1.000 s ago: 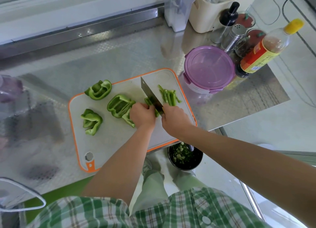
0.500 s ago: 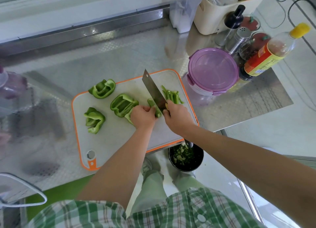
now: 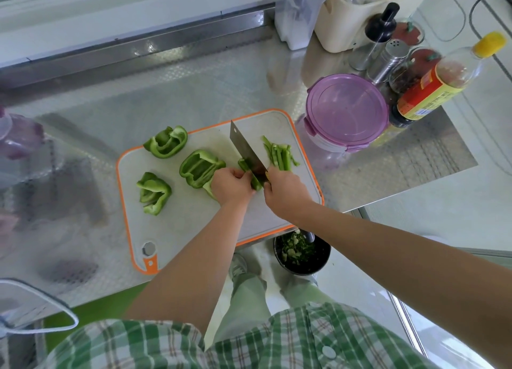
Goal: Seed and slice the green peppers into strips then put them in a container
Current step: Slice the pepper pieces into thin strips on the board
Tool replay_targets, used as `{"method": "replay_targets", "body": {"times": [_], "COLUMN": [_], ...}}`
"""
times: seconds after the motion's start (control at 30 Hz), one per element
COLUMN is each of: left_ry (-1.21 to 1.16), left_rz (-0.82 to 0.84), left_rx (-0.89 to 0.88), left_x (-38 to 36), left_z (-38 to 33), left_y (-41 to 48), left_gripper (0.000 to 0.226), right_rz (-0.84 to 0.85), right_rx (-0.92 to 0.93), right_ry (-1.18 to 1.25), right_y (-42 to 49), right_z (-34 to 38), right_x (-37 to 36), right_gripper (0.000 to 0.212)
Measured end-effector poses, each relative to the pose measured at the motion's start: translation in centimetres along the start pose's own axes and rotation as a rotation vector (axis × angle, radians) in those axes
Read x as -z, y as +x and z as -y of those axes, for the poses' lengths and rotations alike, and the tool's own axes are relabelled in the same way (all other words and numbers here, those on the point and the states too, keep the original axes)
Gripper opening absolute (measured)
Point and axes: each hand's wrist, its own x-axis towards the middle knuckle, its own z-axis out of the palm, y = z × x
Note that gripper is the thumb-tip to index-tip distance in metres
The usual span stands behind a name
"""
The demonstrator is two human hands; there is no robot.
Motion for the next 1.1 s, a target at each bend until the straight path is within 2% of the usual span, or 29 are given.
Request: {"method": "replay_targets", "body": {"times": [0.2,0.27,0.37,0.47,0.6,0.83,1.0,1.1], "left_ry": [-0.007,-0.012,-0.018,-0.039,-0.053,-0.008,0.029,0.021], "left_rz": [0.035,0.049,0.040,0.037,0.019,-0.006,0.010,0.020], "left_rx": [0.022,0.030,0.051,0.060,0.056,0.036,0.046,0.065], "left_x": [0.2,0.4,0.7,0.8,0.7,0.5,0.4,0.5], "left_z": [-0.3,-0.1,-0.7,-1.0,-1.0,-0.9,-0.8,-0.9], "left_y": [0.1,0.2,-0.4,-0.9,-1.0,-0.8,-0.7,-0.6], "left_gripper": [0.034,0.026,0.038,0.034,0.037,0.038,0.021,0.021], "right_rz": [-0.021,-0.049,-0.091,-0.118,-0.055,-0.013,-0.032,-0.046], "right_rx": [-0.020,-0.013,-0.017,-0.003,0.049,0.019,-0.012,-0.020], "right_ry": [-0.058,-0.033,0.052,0.108,0.088,0.024,-0.012,-0.046], "right_y": [1.0,1.2,1.3,1.0,0.0,-0.7,-1.1,-1.0], "right_z": [0.8,0.9,0.5,-0.3,-0.5,0.2,0.6,0.8], "right_x": [-0.8,-0.9,-0.9,-0.2,0.8,0.7,-0.3,-0.8], "right_gripper": [0.005,0.003,0.010,0.012,0.012,0.010,0.006,0.003]}}
